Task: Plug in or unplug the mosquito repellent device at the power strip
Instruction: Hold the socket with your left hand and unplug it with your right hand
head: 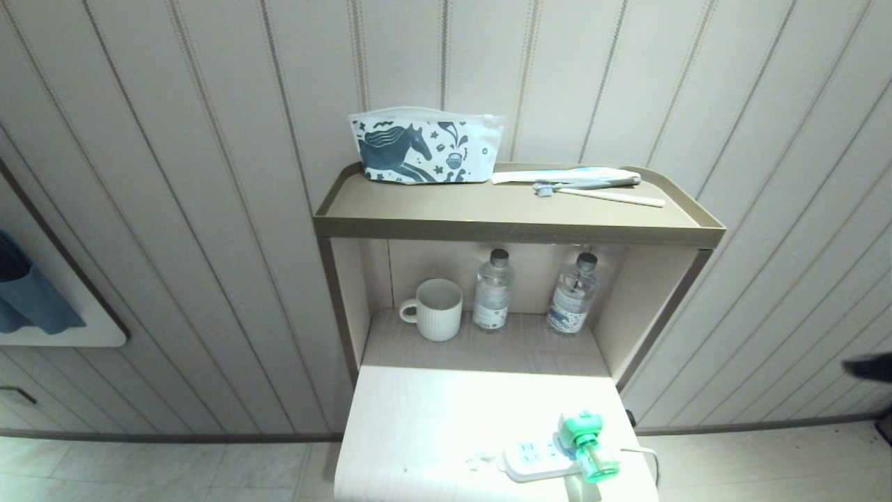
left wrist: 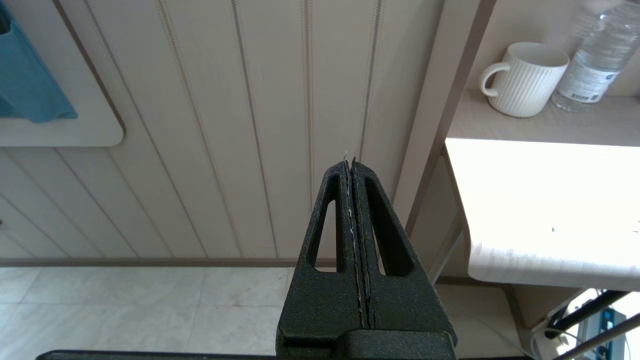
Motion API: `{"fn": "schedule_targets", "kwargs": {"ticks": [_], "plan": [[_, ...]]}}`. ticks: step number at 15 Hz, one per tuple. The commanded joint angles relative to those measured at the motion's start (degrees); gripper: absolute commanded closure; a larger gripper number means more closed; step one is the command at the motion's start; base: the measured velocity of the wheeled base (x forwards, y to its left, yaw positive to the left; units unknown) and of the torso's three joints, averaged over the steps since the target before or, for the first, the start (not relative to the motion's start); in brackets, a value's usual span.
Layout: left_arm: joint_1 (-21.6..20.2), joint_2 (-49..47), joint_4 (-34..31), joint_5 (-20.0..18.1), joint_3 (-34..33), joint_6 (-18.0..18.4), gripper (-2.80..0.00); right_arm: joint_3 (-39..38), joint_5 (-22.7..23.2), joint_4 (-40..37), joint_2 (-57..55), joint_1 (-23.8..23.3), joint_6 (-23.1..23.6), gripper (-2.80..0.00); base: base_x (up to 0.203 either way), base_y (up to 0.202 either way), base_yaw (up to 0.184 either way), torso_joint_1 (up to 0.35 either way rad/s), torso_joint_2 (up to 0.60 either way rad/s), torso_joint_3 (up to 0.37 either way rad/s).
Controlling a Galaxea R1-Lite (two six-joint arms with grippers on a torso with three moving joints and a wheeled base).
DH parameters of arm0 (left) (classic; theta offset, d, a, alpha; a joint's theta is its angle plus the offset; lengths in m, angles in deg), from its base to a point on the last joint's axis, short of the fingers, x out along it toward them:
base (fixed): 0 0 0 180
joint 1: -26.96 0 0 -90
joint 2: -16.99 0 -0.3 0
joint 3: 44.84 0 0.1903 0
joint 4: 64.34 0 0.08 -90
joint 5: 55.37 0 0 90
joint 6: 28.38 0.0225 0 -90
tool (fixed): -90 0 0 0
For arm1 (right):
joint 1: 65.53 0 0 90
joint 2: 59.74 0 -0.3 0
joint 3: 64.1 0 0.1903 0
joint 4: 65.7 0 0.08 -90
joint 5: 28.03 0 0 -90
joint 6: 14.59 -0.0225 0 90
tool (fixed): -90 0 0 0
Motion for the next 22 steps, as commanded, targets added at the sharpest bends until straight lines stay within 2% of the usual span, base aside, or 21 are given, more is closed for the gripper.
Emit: {"fn": "schedule_targets", "kwargs": {"ticks": [1,5,9,10,14,19,22], "plan": [[0.0,0.0,0.0,0.0,0.0,0.0,0.00,0.0,-0.1,-8.8,-11.9,4.3,0.2,0.00,0.000,0.000,0.000,0.000,0.00,0.000],[0.0,0.0,0.0,0.0,0.0,0.0,0.00,-2.3,-3.0,-8.6,-21.9,5.0,-0.1,0.00,0.000,0.000,0.000,0.000,0.00,0.000],[0.0,0.0,0.0,0.0,0.0,-0.1,0.00,-9.0,-3.4,4.4,-27.0,6.3,-0.3,0.00,0.000,0.000,0.000,0.000,0.00,0.000],[0.0,0.0,0.0,0.0,0.0,-0.1,0.00,-11.1,-3.6,7.7,-28.0,6.9,-0.4,-2.80,0.000,0.000,0.000,0.000,0.00,0.000],[0.1,0.0,0.0,0.0,0.0,-0.1,0.00,-16.2,-7.3,19.9,-31.9,9.2,-0.9,-2.80,0.000,0.000,0.000,0.000,0.00,0.000],[0.0,0.0,0.0,0.0,0.0,-0.1,0.00,-16.0,-7.2,26.2,-38.3,11.7,-1.3,-2.80,0.000,0.000,0.000,0.000,0.00,0.000],[0.0,0.0,0.0,0.0,0.0,-0.1,0.00,-15.8,-7.2,26.7,-40.7,13.7,-1.3,-2.80,0.000,0.000,0.000,0.000,0.00,0.000]]}}
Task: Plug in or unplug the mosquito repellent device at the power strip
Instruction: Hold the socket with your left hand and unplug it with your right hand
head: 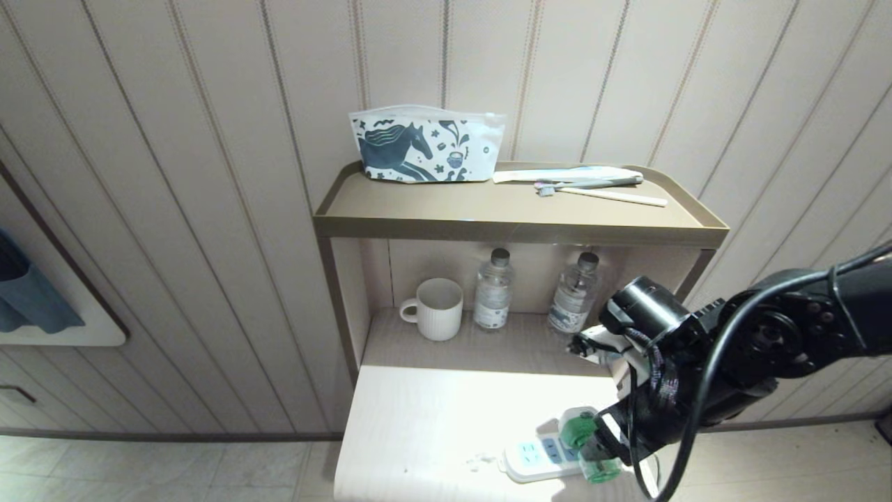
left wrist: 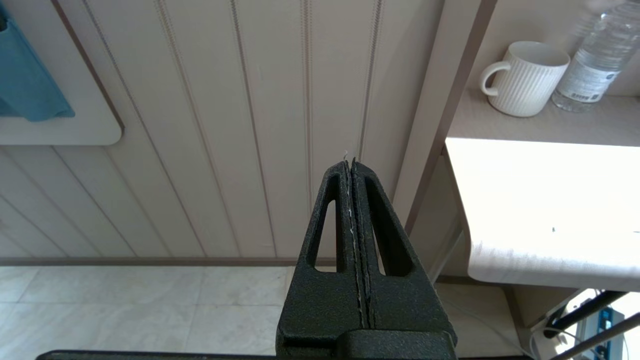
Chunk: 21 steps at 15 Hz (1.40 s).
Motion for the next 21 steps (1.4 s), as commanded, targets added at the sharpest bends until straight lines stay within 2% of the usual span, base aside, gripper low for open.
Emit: {"fn": "schedule_targets", "kwargs": {"ticks": [1,8,15,16,17,21], "plan": [[0.0,0.0,0.0,0.0,0.0,0.0,0.00,0.4,-0.1,0.2,-3.6,0.9,0.0,-2.80,0.000,0.000,0.000,0.000,0.00,0.000],[0.0,0.0,-0.1,0.0,0.0,-0.3,0.00,0.9,-0.2,5.3,-9.7,-0.2,0.1,-2.80,0.000,0.000,0.000,0.000,0.00,0.000],[0.0,0.0,-0.1,0.0,0.0,-0.3,0.00,2.2,-0.3,5.4,-11.8,-0.3,-0.1,-2.80,0.000,0.000,0.000,0.000,0.00,0.000],[0.0,0.0,-0.1,-0.1,0.0,-0.3,0.00,2.2,-0.6,5.4,-12.1,-0.3,-0.4,-0.21,0.000,0.000,0.000,0.000,0.00,0.000],[0.0,0.0,-0.1,0.0,0.0,-0.3,0.00,2.3,-1.4,5.4,-12.3,-0.3,-0.9,0.00,0.000,0.000,0.000,0.000,0.00,0.000],[0.1,0.0,-0.1,0.0,0.0,-0.3,0.00,2.7,-2.2,5.5,-13.8,-0.3,-1.3,0.00,0.000,0.000,0.000,0.000,0.00,0.000]]}}
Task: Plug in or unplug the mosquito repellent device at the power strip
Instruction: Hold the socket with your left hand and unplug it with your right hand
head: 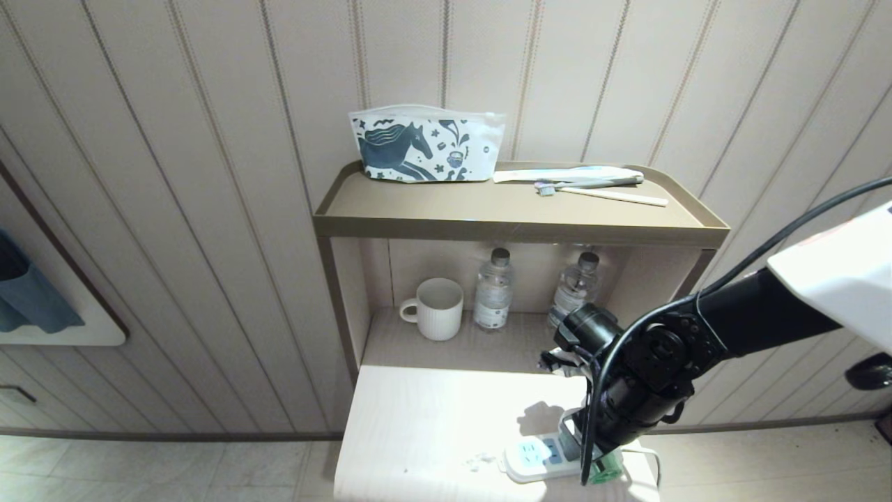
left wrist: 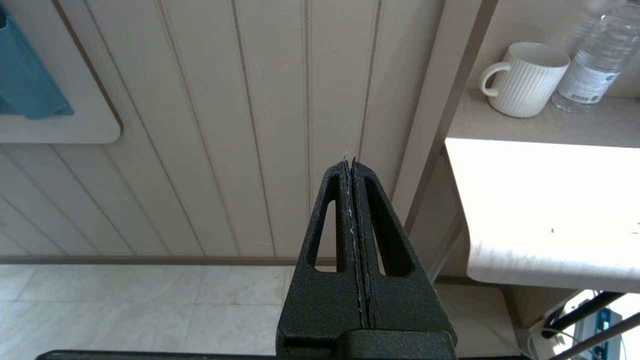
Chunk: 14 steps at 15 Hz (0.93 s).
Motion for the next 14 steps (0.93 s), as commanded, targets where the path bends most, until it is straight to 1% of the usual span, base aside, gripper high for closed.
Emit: {"fn": "schedule_targets", "kwargs": {"ticks": [1,12,13,14], "plan": [[0.0,0.0,0.0,0.0,0.0,0.0,0.00,0.1,0.0,0.0,-1.0,0.0,0.0,0.00,0.000,0.000,0.000,0.000,0.00,0.000],[0.0,0.0,0.0,-0.1,0.0,0.1,0.00,-0.1,-0.1,1.4,-2.5,-0.1,0.2,0.00,0.000,0.000,0.000,0.000,0.00,0.000],[0.0,0.0,0.0,-0.1,0.0,0.1,0.00,-0.2,-0.2,1.4,-2.5,-0.1,0.1,-2.80,0.000,0.000,0.000,0.000,0.00,0.000],[0.0,0.0,0.0,-0.1,0.0,0.1,0.00,-0.1,-0.1,1.4,-2.4,0.1,0.1,-2.80,0.000,0.000,0.000,0.000,0.00,0.000]]}}
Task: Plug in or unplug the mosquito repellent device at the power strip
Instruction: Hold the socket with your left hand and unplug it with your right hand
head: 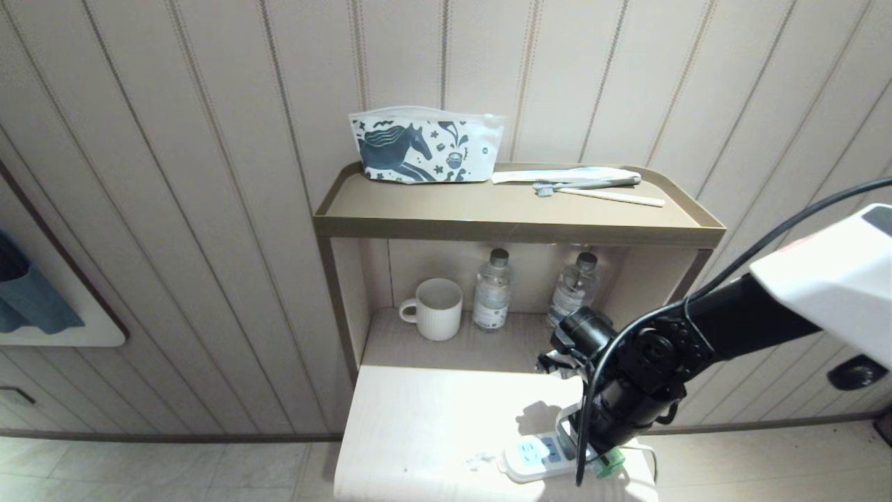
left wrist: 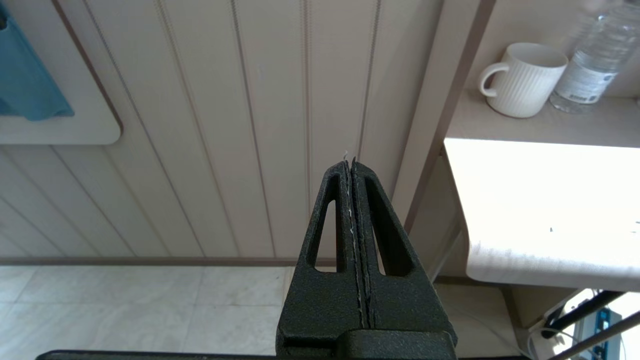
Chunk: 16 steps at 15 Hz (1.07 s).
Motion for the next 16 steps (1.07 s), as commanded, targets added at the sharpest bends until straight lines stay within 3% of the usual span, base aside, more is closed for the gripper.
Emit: {"fn": "schedule_targets", "kwargs": {"ticks": [1,15,16], "plan": [[0.0,0.0,0.0,0.0,0.0,0.0,0.00,0.3,0.2,-0.2,-0.1,0.2,-0.1,-2.80,0.000,0.000,0.000,0.000,0.00,0.000],[0.0,0.0,0.0,0.0,0.0,0.0,0.00,2.8,-1.0,0.2,0.8,-0.2,0.0,-2.80,0.000,0.000,0.000,0.000,0.00,0.000],[0.1,0.0,0.0,0.0,0.0,0.0,0.00,2.7,-1.0,0.2,0.8,-0.2,0.0,0.00,0.000,0.000,0.000,0.000,0.00,0.000]]}}
